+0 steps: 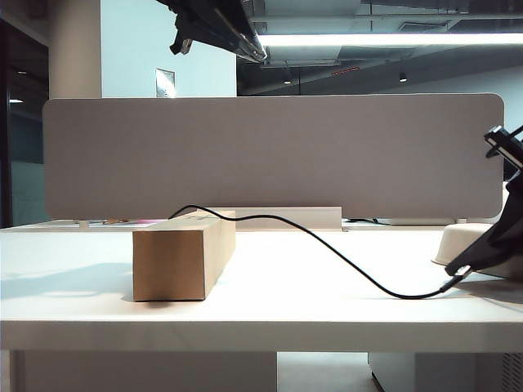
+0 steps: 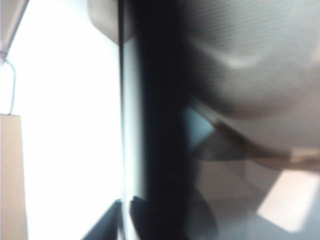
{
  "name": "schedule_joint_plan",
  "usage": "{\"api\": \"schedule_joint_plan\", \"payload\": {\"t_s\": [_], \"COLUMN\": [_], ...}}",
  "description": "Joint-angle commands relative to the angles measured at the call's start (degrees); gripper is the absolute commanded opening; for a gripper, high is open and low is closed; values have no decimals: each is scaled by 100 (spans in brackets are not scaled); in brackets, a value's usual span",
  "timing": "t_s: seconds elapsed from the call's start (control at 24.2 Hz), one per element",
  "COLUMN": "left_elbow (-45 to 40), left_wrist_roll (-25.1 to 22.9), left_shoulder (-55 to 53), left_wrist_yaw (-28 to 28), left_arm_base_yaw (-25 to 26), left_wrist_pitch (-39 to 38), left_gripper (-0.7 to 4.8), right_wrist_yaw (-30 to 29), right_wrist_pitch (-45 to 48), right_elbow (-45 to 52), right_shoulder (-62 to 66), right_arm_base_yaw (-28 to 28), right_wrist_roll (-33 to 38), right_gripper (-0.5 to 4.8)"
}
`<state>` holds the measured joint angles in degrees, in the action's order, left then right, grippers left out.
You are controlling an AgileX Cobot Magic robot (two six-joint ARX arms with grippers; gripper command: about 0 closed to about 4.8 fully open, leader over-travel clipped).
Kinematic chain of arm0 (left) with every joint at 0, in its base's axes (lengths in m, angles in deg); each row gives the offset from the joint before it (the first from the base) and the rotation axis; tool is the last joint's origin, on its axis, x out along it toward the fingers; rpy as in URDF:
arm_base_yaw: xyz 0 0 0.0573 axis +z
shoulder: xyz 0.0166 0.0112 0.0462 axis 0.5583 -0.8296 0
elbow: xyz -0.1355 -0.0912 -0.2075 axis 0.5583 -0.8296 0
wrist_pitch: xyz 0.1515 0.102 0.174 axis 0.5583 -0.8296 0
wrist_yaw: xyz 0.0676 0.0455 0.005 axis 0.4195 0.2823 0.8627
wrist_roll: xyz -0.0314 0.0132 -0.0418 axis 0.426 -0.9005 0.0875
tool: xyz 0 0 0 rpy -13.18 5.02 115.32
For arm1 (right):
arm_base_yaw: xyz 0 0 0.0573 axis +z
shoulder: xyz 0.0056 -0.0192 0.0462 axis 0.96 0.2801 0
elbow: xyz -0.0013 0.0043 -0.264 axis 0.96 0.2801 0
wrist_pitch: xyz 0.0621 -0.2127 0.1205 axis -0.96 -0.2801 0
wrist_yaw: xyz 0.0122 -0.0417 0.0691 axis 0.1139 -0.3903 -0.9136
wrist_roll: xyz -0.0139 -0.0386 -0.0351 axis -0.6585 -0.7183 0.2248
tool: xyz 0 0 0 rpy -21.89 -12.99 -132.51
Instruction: Pick up the charging cable and the phone, plug the charging cable into the charging port on the phone, and finally place them back on the table.
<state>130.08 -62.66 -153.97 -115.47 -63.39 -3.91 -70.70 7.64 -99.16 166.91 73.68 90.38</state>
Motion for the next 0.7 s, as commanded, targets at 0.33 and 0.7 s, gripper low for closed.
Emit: {"api": "schedule_joint_plan", "payload": {"t_s": [0.33,0.7], "left_elbow": [26,24], "left_wrist_roll": [-26,-138], "left_shoulder": [61,269], "left_wrist_yaw": [-28,127], "left_arm_base_yaw": [-7,-7], "left_wrist_pitch": [-76,-192], "left_gripper": [-6,-6], "right_wrist_yaw": [144,-258], "right_wrist_pitch": [-173,-621], "right_elbow": [-31,-31], "right_shoulder": [-20,-35], "right_arm_base_yaw": [-70,-289], "right_wrist_roll": [-17,-92], "right_gripper": [280,305]}}
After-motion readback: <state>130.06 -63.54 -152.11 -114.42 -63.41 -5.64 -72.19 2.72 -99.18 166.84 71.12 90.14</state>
